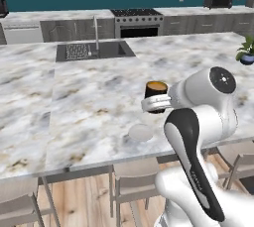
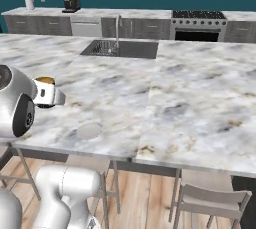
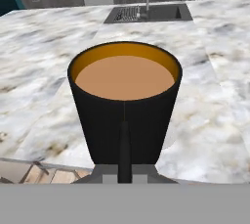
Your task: Pick the cup of tea, navigate to the dining table, and place it on the saucer.
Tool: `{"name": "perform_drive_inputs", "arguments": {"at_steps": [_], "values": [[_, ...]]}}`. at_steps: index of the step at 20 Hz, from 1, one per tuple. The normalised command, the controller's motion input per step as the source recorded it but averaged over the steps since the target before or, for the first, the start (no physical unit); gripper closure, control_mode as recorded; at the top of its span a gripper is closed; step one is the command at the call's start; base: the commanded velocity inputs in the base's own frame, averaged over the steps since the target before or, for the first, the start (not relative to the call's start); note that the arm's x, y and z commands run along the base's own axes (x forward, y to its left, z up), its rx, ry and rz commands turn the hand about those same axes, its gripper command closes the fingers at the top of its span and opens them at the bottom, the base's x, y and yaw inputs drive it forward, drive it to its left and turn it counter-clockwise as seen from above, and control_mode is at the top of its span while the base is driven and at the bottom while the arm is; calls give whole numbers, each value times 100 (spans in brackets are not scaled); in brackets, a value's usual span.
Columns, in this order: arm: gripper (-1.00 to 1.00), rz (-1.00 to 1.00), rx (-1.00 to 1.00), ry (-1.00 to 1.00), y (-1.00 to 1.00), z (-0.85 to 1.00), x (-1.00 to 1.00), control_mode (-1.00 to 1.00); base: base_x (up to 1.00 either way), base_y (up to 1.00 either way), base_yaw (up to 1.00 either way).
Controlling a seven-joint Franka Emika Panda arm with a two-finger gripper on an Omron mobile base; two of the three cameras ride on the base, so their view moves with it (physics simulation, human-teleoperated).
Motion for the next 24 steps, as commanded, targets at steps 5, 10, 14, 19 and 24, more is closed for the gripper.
{"name": "perform_drive_inputs", "arguments": {"at_steps": [5,10,14,19,24], "values": [[100,22,1,1,-36,-43,49,-100,0,0,0],[100,22,0,0,-17,-41,37,-100,0,0,0],[100,21,0,0,-11,-31,27,-100,0,0,0],[100,14,-3,0,-1,-29,23,-100,0,0,0],[100,9,-6,0,-6,-33,14,-100,0,0,0]]}}
